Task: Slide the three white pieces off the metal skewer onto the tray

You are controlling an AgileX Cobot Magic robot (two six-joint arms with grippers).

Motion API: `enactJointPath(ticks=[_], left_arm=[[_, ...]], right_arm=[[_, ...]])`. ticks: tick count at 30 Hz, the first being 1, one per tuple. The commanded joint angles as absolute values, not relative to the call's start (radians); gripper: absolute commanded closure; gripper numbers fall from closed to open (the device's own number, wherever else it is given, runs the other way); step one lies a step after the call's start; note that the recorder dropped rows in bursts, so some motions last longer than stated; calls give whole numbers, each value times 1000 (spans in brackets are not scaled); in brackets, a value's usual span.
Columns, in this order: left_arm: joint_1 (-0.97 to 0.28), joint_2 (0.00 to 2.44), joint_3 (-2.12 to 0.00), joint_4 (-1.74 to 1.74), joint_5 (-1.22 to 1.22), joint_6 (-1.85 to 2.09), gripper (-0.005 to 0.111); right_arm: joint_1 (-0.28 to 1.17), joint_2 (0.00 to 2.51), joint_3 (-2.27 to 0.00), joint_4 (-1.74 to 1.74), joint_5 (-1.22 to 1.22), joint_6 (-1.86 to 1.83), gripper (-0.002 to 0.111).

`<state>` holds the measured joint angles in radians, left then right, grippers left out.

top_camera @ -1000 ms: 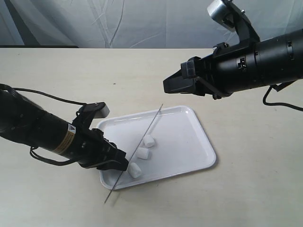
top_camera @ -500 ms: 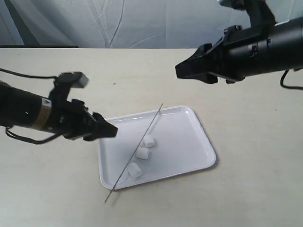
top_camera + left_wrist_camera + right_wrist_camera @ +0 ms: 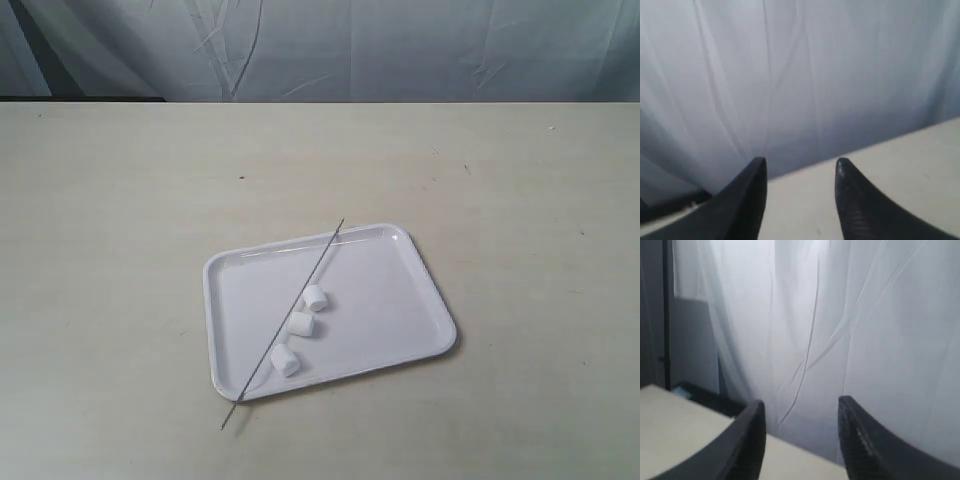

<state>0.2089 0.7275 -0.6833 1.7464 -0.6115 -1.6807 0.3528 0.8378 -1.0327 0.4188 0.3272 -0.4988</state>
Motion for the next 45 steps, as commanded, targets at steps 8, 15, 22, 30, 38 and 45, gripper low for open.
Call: enactJointPath(ticks=[8,15,22,30,38,45], left_arm=[[217,248,-538,1681,-421,-1642,65],[195,206,-526,1735,-422,-1640,65],[187,206,-526,1735,-423,-1640,65],[187,204,-526,1735,-420,-1640,65],[187,89,-524,1743,-422,-1640,65],[187,0,-410,1739,-420,-1640,65]], right_arm=[[348,633,-739,390,196,-480,64],[348,619,-721,393,267,-476,64],[348,619,-721,393,267,-476,64],[358,601,-721,393,275,-474,64],[351,419,-721,393,288,-474,64],[253,150,-721,393,288,-474,64]])
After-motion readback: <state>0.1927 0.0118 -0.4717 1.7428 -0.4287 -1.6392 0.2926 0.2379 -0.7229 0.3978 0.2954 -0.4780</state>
